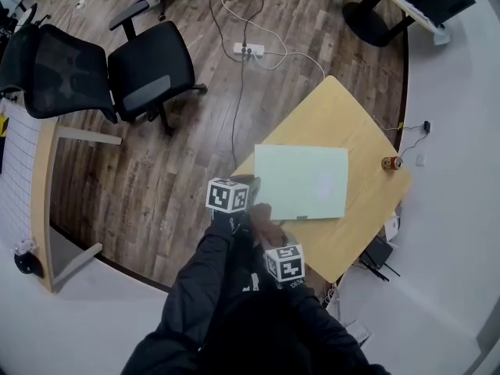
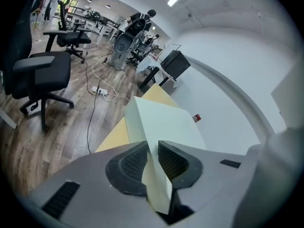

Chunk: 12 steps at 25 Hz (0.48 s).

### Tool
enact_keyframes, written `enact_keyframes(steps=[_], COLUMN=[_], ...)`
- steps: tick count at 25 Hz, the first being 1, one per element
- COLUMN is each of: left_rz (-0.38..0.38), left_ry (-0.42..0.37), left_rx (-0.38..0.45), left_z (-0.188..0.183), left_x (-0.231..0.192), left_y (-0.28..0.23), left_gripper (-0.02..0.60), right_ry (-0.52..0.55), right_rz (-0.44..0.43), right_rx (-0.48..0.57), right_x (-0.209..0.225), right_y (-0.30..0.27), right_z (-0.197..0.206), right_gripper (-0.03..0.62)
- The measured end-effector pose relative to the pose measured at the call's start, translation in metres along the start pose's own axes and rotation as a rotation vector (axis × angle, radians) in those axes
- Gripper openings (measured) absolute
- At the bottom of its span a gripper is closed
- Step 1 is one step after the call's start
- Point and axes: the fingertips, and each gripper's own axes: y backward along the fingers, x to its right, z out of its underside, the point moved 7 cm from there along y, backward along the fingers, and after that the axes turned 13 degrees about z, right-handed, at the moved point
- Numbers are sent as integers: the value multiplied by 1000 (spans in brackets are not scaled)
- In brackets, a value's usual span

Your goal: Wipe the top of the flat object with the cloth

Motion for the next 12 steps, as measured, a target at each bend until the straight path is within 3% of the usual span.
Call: enact_keyframes(steps=[3, 6, 12], left_rz=[-72, -153, -203], left_ry=[-26, -89, -299], left_rx=[25, 117, 397], left_z=[-5, -15, -19], left_x=[10, 37, 163], left_y=[6, 28, 100], left_gripper=[87, 87, 43], right_ry=[9, -6, -14], right_rz=[-19, -13, 48], right_rx=[64, 176, 467], right_x=[6, 18, 47], right_y=[29, 72, 193], right_z=[-2, -16, -53], right_gripper=[115, 115, 117])
